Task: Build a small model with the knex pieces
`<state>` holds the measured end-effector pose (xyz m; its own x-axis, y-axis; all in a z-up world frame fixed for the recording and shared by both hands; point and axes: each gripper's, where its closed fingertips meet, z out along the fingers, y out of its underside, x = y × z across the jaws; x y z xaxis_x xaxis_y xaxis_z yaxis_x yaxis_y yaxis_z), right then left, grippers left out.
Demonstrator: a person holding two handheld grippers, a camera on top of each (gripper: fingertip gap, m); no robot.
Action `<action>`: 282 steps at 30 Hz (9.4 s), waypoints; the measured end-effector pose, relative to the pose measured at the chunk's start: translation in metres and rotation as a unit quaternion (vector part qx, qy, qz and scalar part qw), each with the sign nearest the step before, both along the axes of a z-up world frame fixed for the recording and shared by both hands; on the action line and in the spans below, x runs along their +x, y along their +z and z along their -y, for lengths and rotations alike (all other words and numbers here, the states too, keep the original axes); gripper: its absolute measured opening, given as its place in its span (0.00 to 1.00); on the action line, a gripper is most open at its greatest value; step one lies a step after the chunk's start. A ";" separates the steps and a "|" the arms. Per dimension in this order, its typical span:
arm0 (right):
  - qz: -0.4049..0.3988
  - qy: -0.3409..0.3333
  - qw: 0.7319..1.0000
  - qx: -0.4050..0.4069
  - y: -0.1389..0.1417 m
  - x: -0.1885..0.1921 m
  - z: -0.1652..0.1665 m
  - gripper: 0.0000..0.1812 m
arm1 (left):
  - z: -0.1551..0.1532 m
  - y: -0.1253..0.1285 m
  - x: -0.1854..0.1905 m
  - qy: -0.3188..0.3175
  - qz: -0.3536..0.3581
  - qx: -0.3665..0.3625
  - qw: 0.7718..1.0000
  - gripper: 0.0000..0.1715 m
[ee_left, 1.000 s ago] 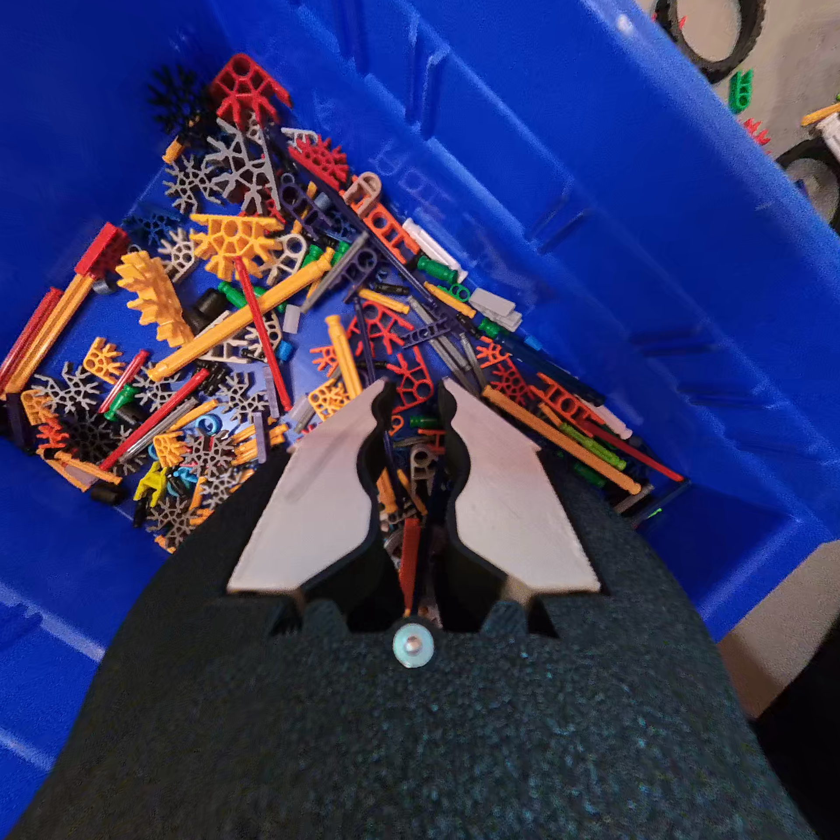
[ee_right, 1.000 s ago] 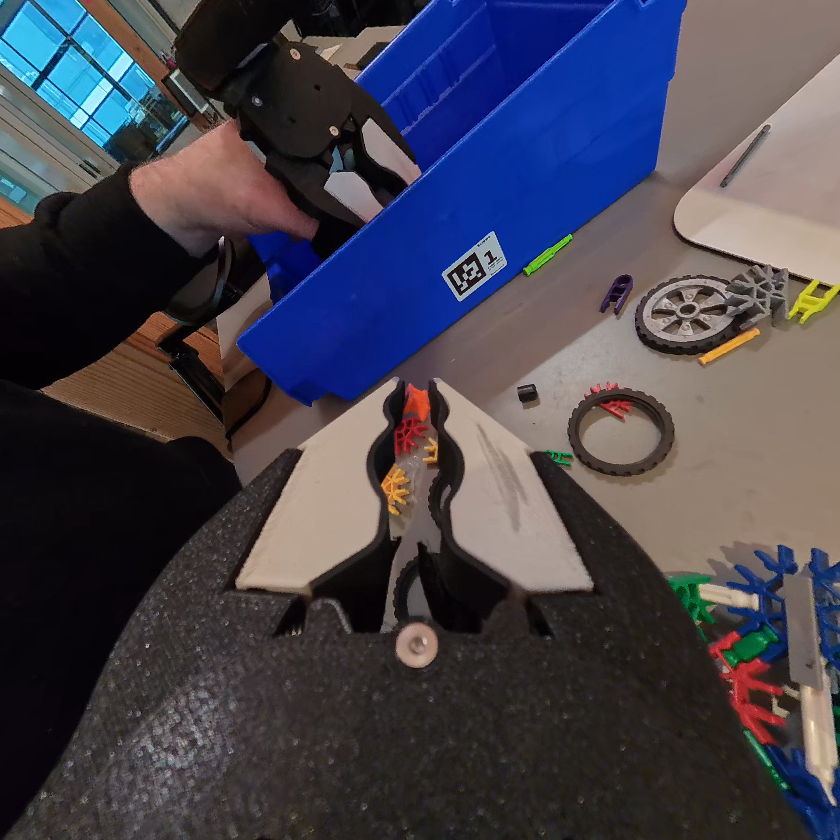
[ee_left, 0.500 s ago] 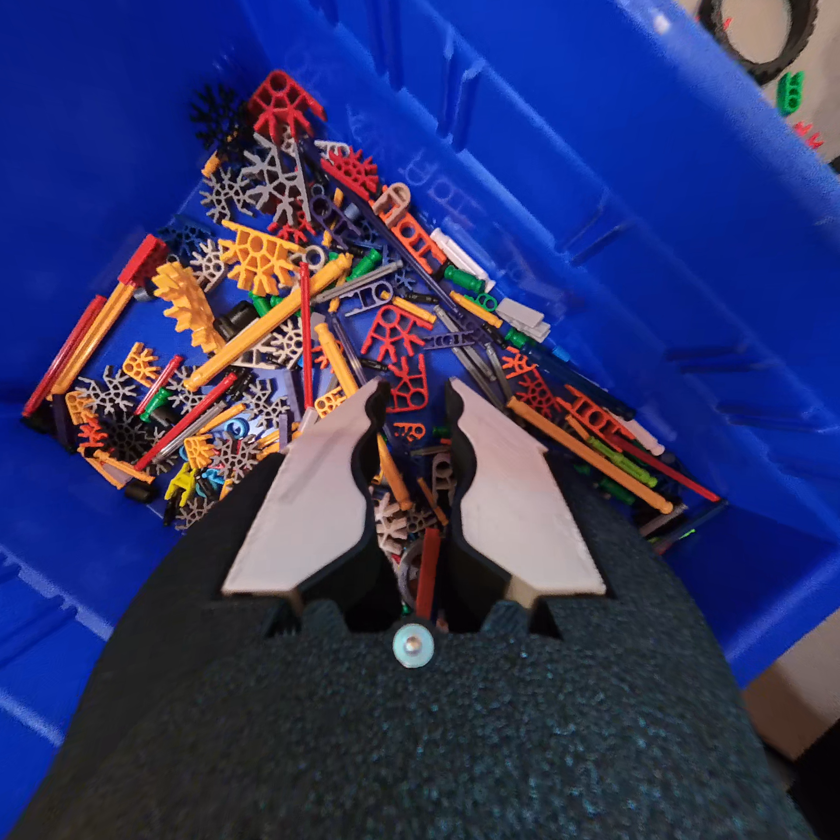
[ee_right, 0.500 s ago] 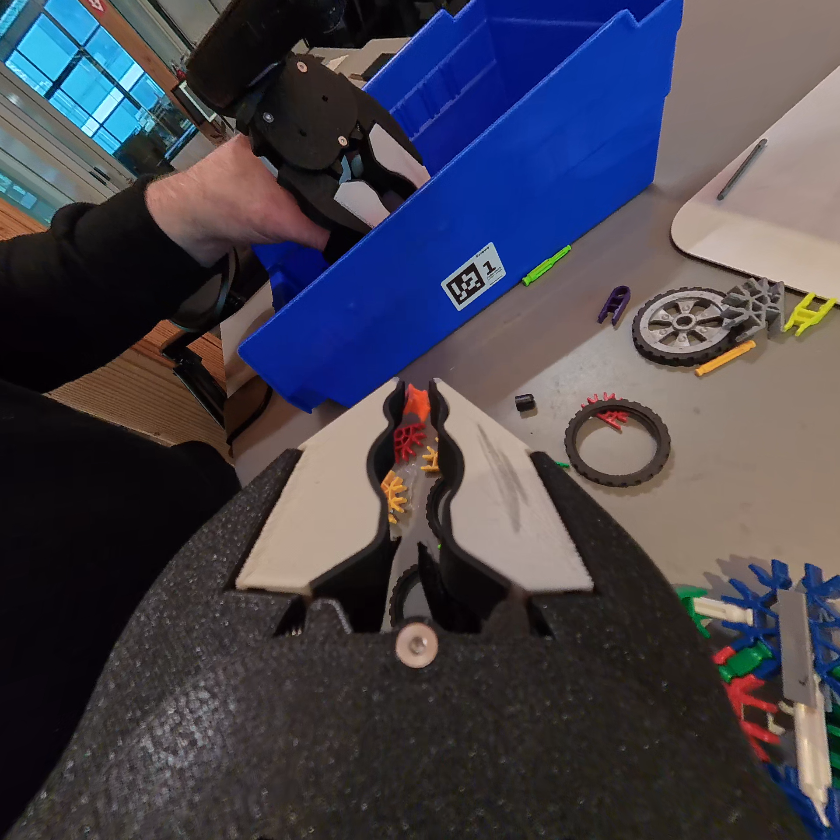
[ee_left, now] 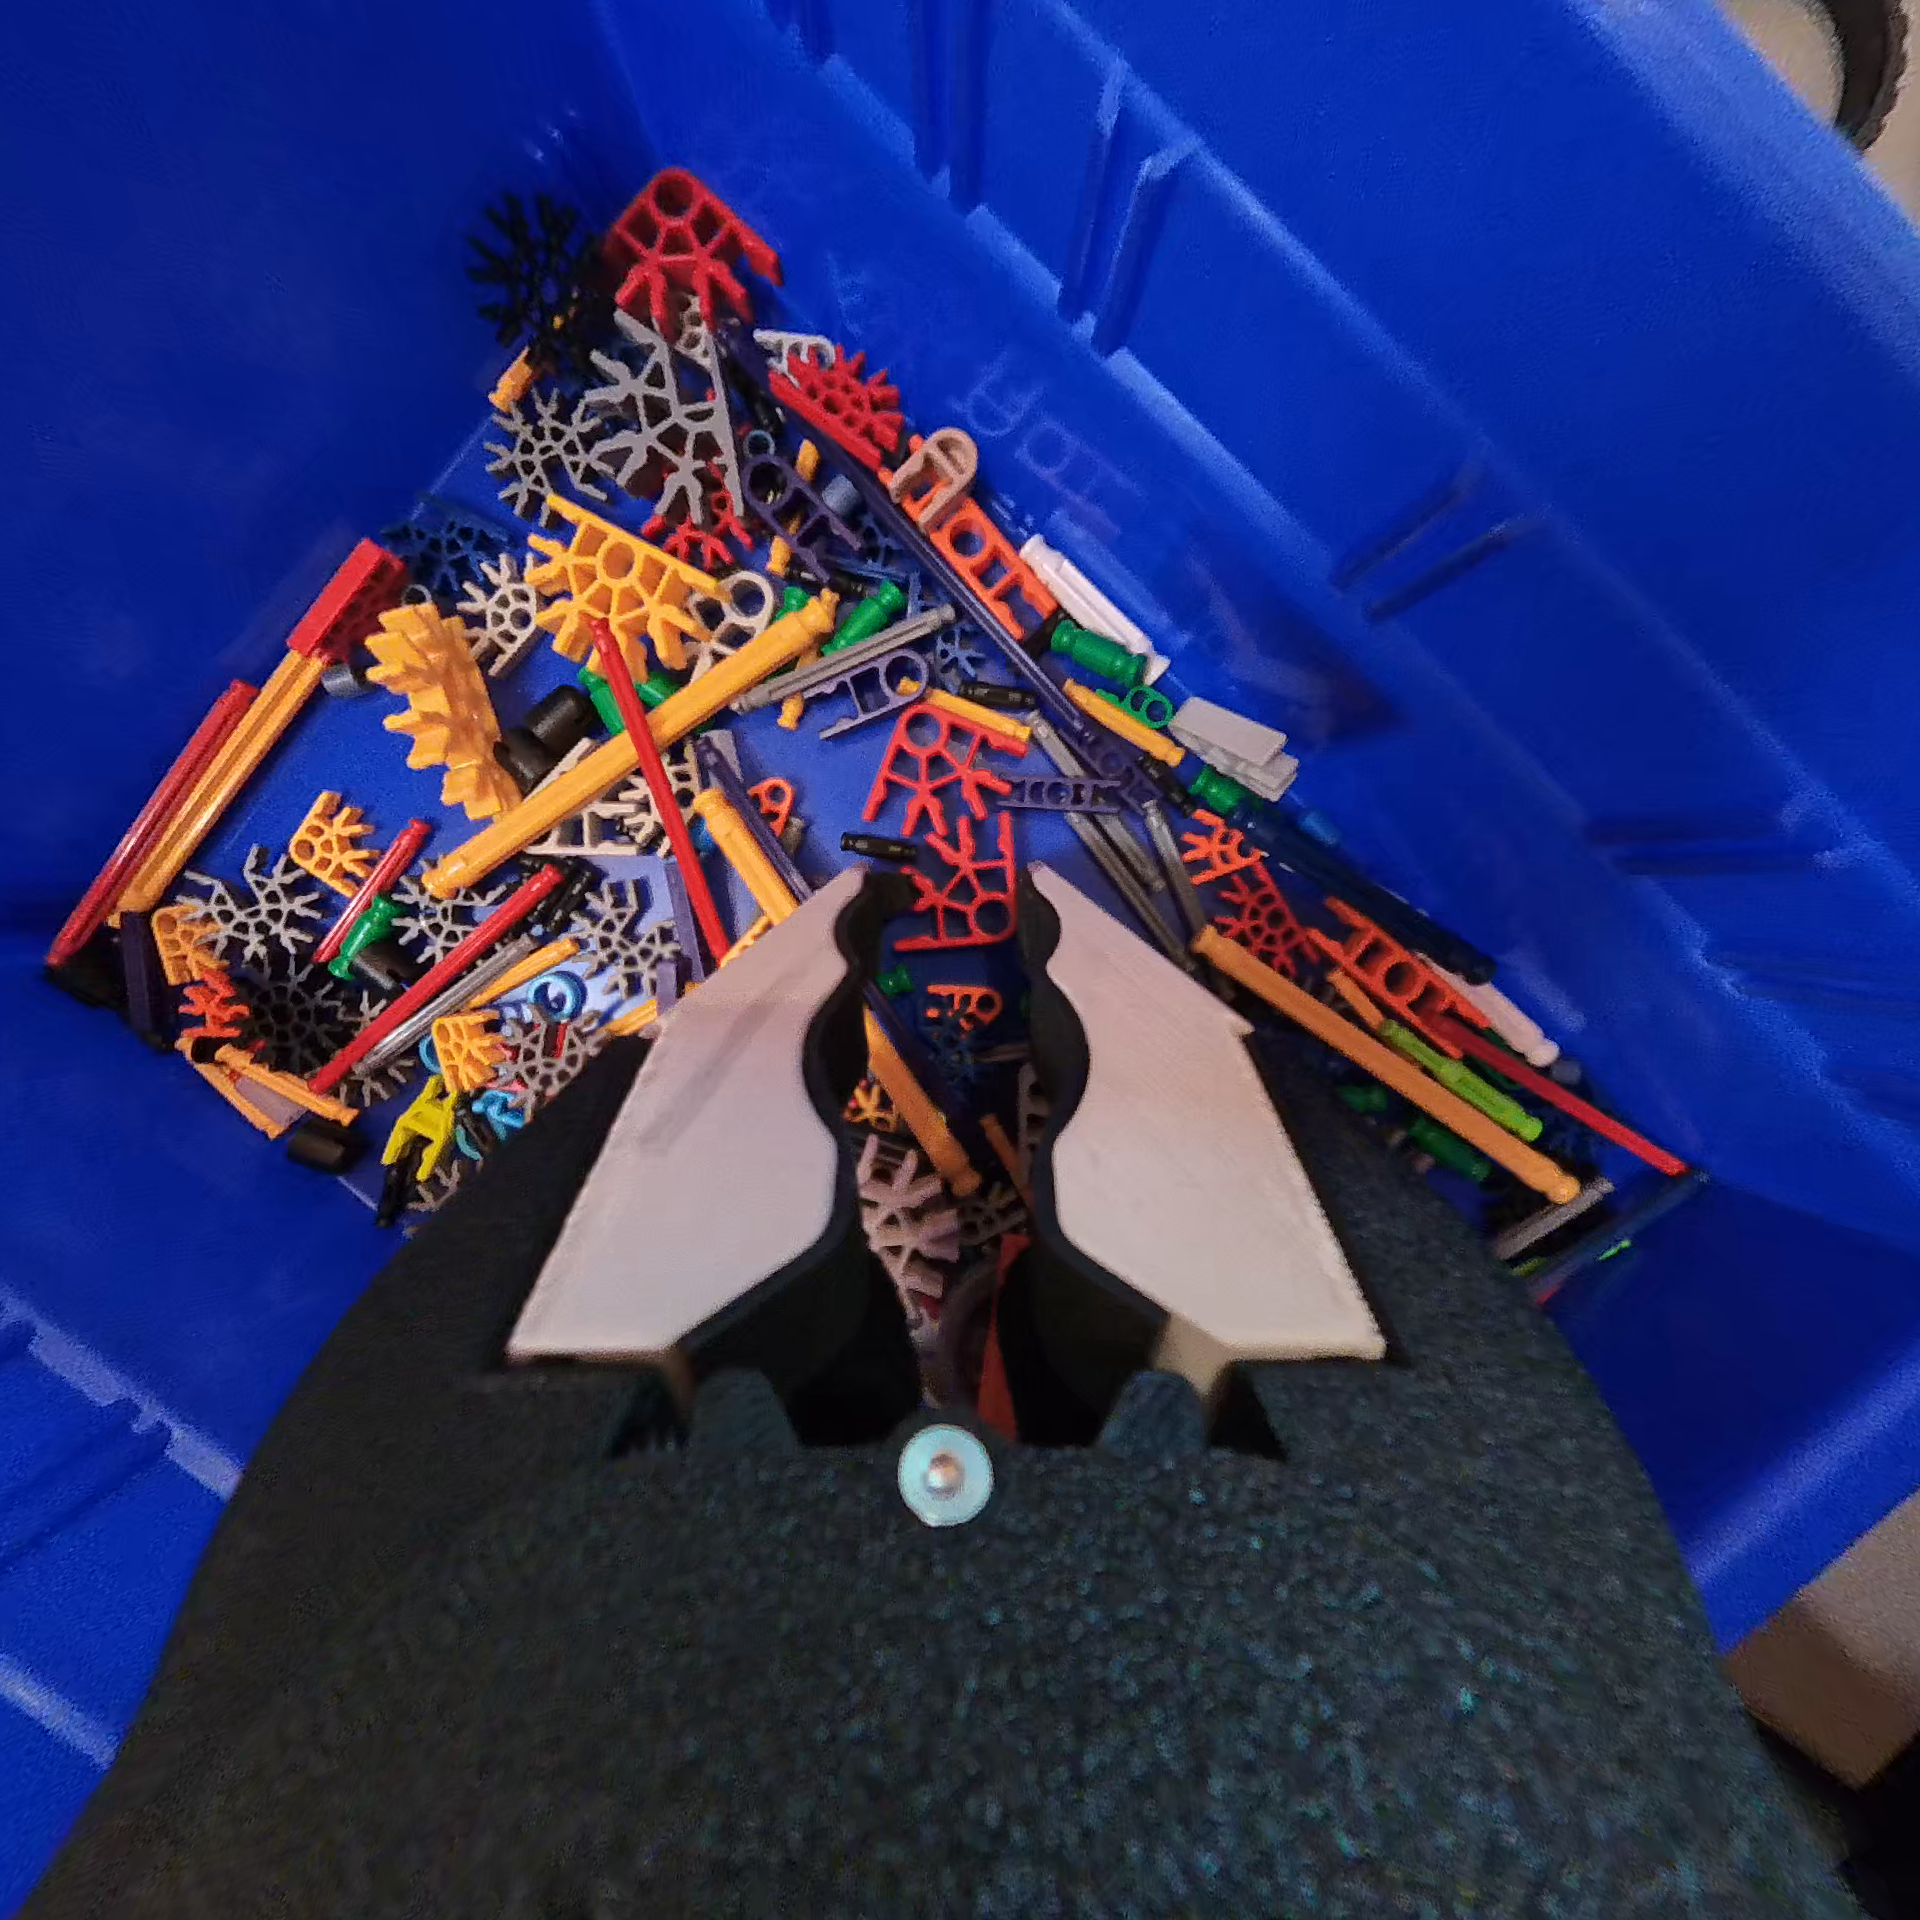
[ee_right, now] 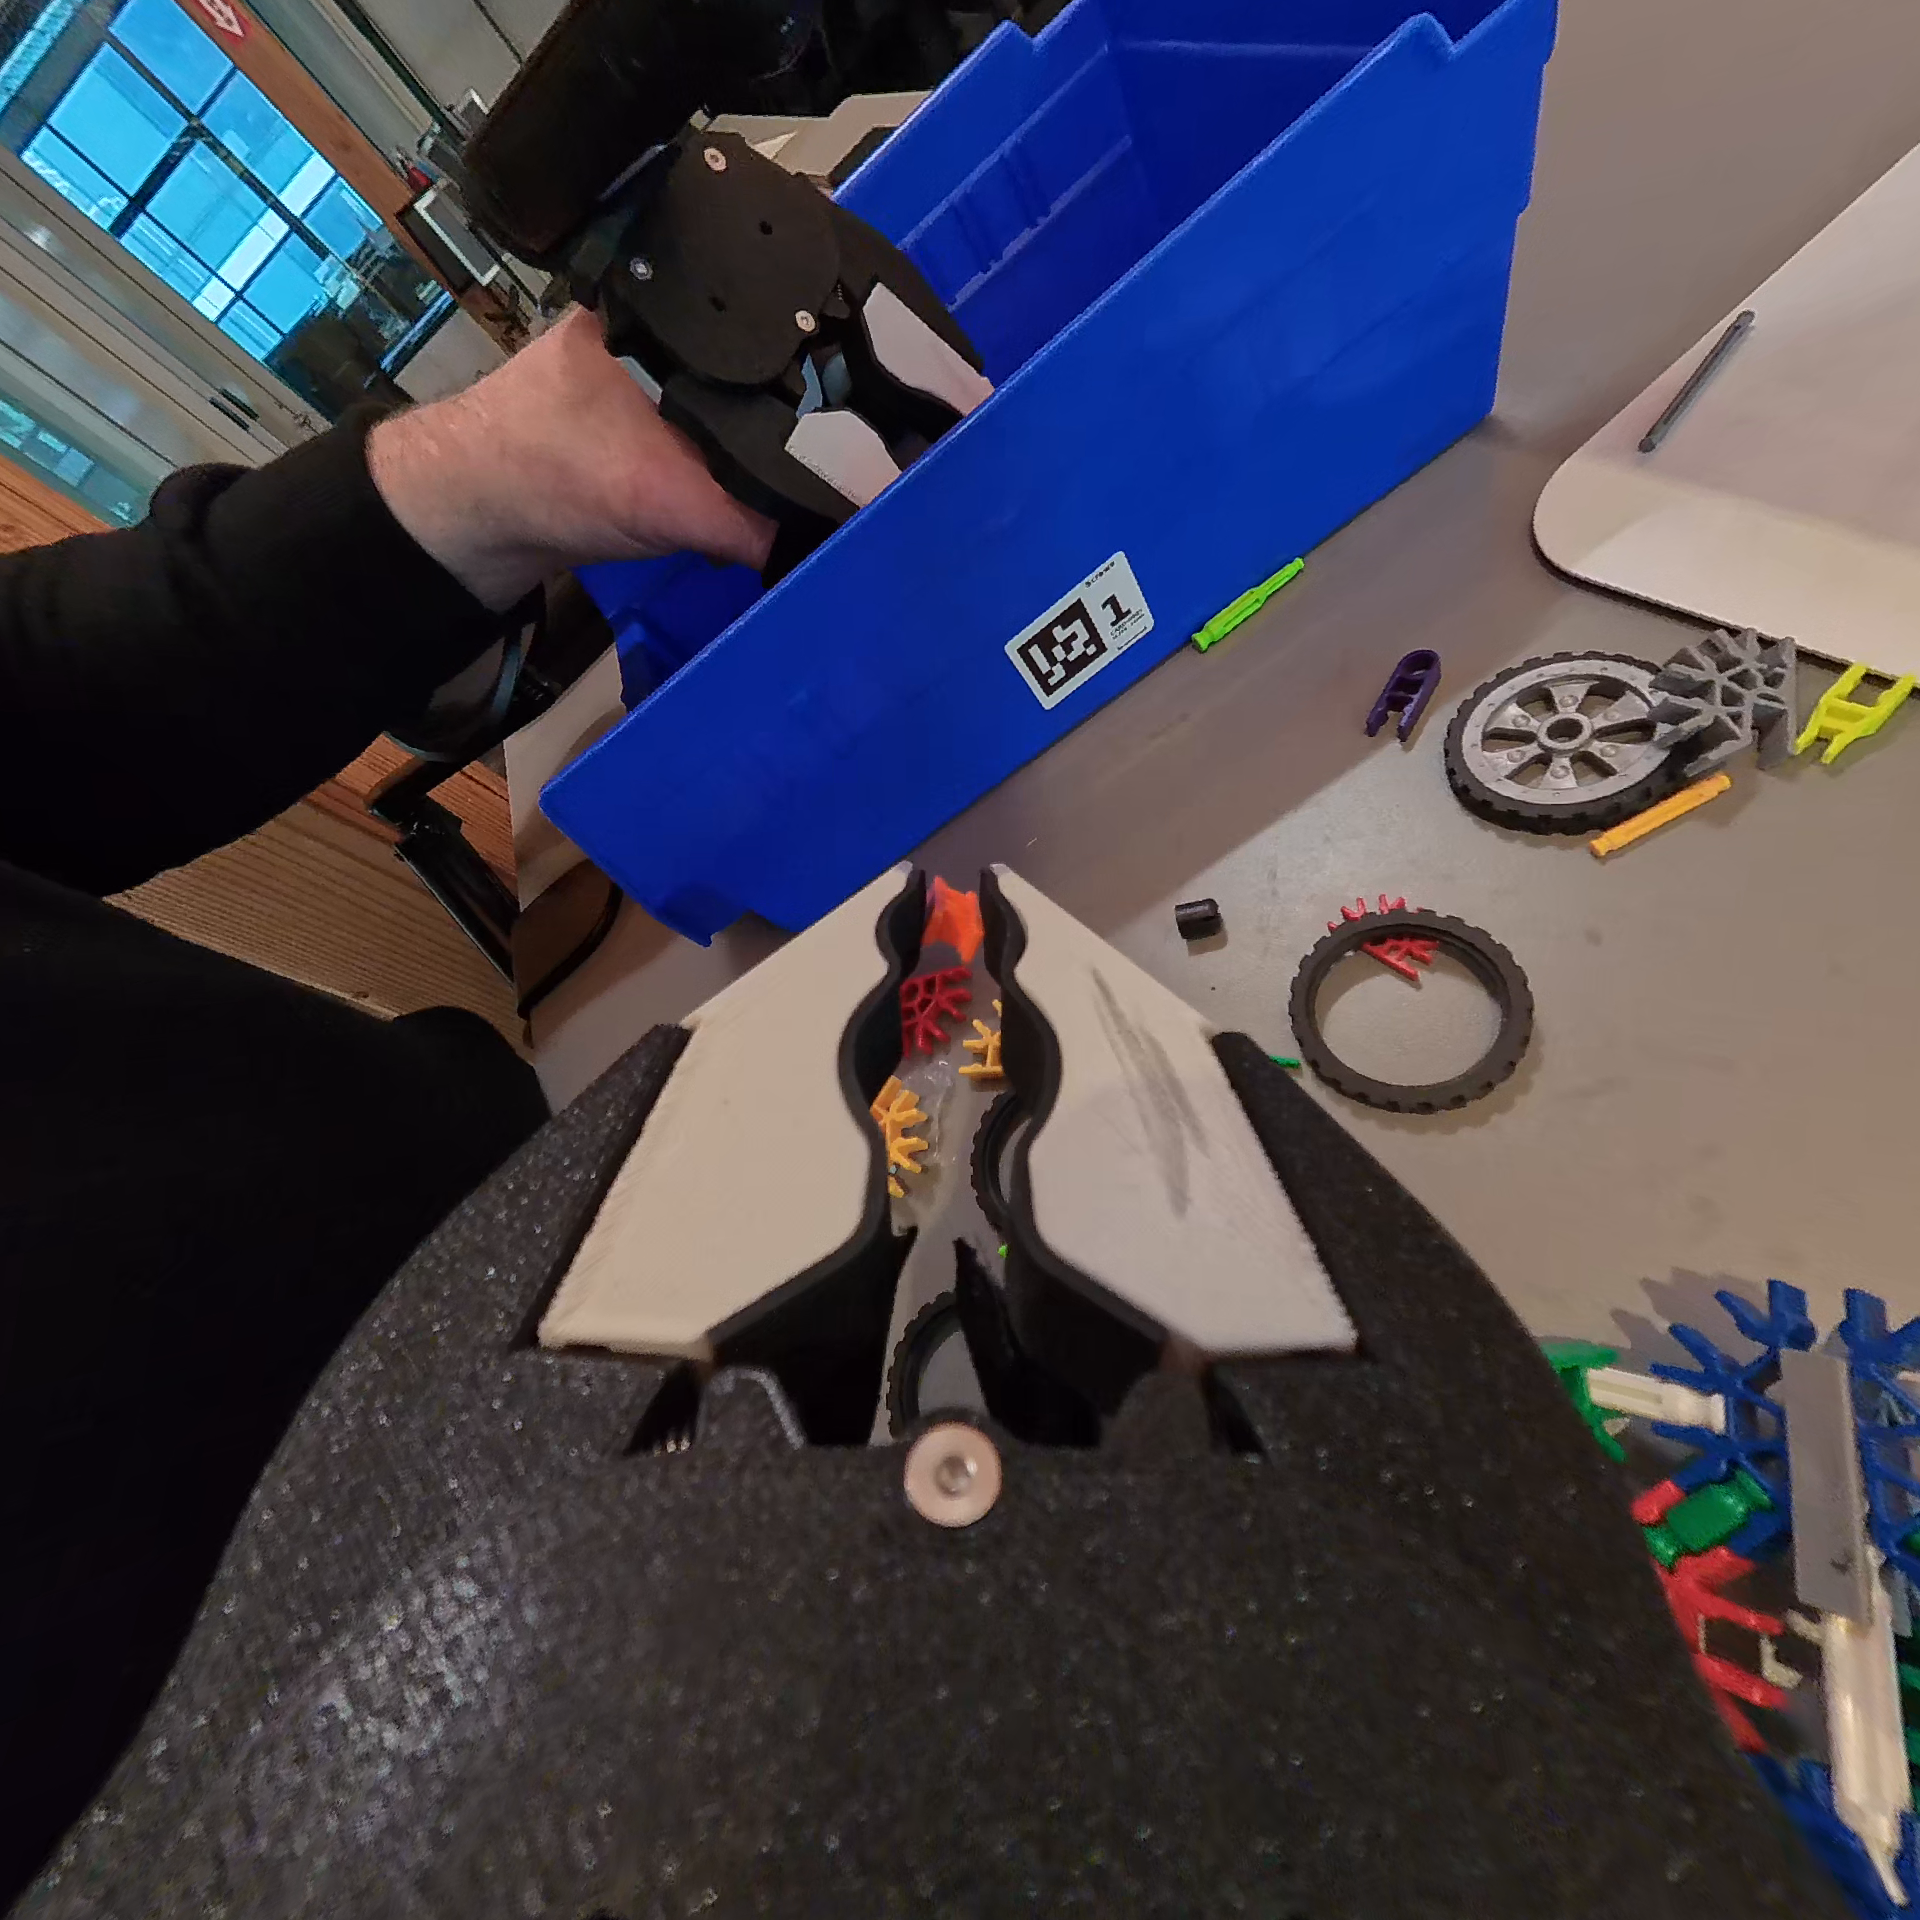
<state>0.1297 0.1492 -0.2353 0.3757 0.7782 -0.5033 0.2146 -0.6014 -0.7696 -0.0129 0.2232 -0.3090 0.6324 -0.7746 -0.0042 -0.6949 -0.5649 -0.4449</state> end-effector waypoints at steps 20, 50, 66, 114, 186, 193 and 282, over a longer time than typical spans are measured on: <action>-0.009 -0.004 1.000 0.002 0.002 0.005 -0.003 0.05 | 0.000 0.003 0.003 0.011 0.020 0.002 1.000 0.16; 0.026 0.006 1.000 0.012 -0.009 0.005 0.004 0.06 | 0.008 0.017 0.002 -0.006 0.009 0.063 0.998 0.05; 0.017 -0.026 0.999 0.042 0.012 -0.008 -0.009 0.15 | 0.011 0.082 0.020 -0.044 0.036 0.142 0.988 0.00; -0.160 0.011 0.986 0.056 0.090 -0.031 -0.007 0.14 | 0.082 0.154 0.119 -0.194 0.243 -0.001 0.950 0.02; -0.154 -0.024 0.988 0.022 0.065 0.005 -0.016 0.03 | -0.015 0.004 0.013 0.009 0.035 0.030 0.999 0.13; -0.153 -0.027 0.988 0.021 0.064 0.006 -0.013 0.03 | -0.009 0.008 0.012 0.012 0.045 0.031 0.998 0.07; 0.192 -0.128 0.971 0.060 0.015 0.196 -0.134 0.03 | -0.011 0.070 0.008 0.029 0.030 0.101 0.994 0.13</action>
<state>0.3256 0.2832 -0.2200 0.7068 0.6789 -0.1989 0.3546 -0.5833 -0.7308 -0.0045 0.2340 -0.2394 0.6797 -0.7243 -0.1162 -0.6322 -0.4980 -0.5936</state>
